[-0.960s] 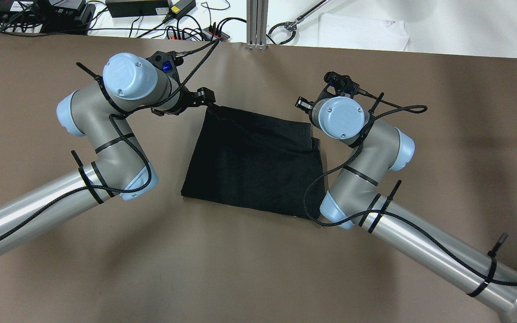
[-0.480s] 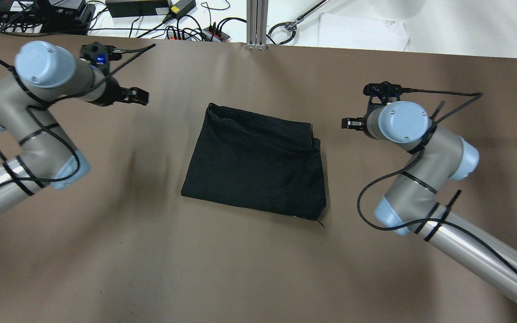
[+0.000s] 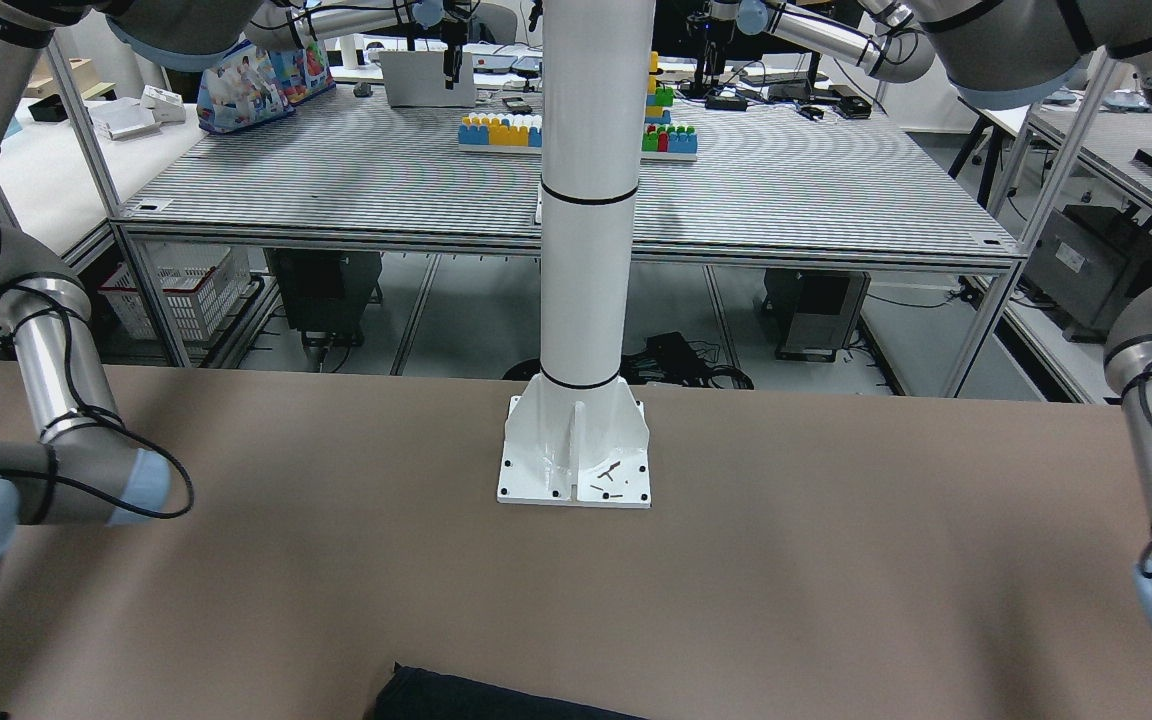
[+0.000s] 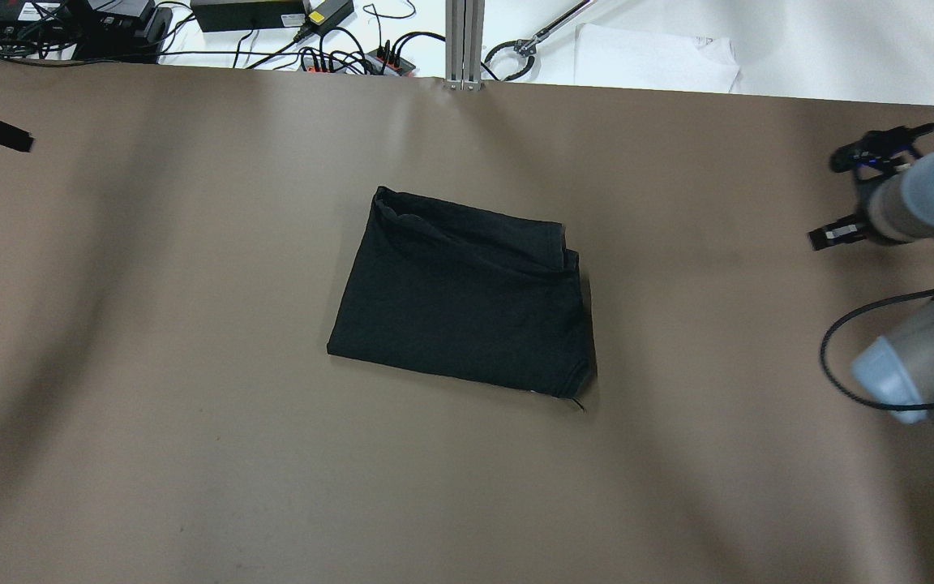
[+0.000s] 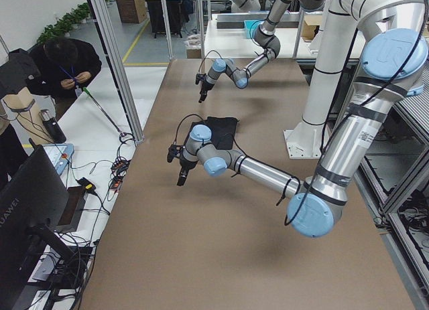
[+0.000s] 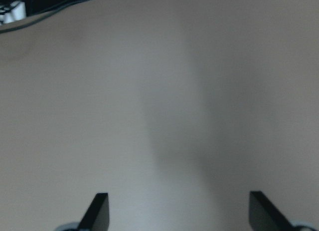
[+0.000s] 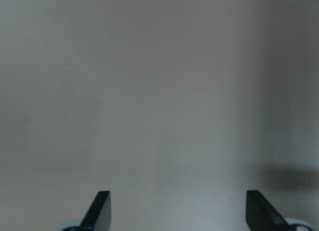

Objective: Fold clothes

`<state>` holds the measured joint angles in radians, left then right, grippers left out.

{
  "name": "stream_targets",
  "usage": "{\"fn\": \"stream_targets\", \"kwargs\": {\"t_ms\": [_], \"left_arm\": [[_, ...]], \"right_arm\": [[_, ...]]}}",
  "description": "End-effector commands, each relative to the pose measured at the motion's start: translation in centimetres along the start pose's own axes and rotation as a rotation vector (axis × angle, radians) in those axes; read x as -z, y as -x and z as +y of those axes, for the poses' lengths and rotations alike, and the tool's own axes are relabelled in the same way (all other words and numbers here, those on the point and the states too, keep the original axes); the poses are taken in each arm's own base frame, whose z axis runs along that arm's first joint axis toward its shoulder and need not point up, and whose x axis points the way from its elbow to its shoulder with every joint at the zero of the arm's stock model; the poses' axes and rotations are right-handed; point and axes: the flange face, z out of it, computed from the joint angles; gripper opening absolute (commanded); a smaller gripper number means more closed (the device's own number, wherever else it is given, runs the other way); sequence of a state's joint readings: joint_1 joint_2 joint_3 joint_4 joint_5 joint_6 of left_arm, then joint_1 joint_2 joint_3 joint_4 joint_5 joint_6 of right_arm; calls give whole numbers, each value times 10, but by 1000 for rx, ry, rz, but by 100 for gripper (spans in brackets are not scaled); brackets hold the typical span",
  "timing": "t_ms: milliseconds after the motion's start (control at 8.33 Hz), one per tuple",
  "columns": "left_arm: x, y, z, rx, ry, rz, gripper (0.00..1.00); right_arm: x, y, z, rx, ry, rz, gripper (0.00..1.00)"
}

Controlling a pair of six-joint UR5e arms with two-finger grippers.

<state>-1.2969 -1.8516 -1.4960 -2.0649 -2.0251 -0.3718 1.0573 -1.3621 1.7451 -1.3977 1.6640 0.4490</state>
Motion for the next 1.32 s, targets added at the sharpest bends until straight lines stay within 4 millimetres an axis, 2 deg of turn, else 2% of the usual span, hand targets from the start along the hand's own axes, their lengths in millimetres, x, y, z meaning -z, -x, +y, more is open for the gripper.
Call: {"fn": "stream_targets", "kwargs": {"t_ms": [0,120,240,360,480,600,720,960,1200], "left_arm": [[56,151,44,-132,25,-159,100],[74,188,60,-163,33,-223,100],[90,224,94,-168,51,-292,100],[98,246,144,-224,86,-333,100],[103,269,199,-279,97,-400,100],[116,276,205,-299,58,-480,100],[132,276,200,-272,43,-475,100],[144,270,176,-158,54,-479,100],[149,264,168,-173,30,-481,100]], "right_arm": [[12,-173,65,208,103,150,95],[20,-225,98,192,119,188,95],[40,-262,133,162,127,219,95],[63,-290,170,161,123,269,95],[69,-309,197,175,144,322,95],[82,-313,194,192,125,330,95],[90,-309,188,181,112,323,95],[93,-305,183,174,106,276,95],[92,-306,186,170,109,283,95]]}}
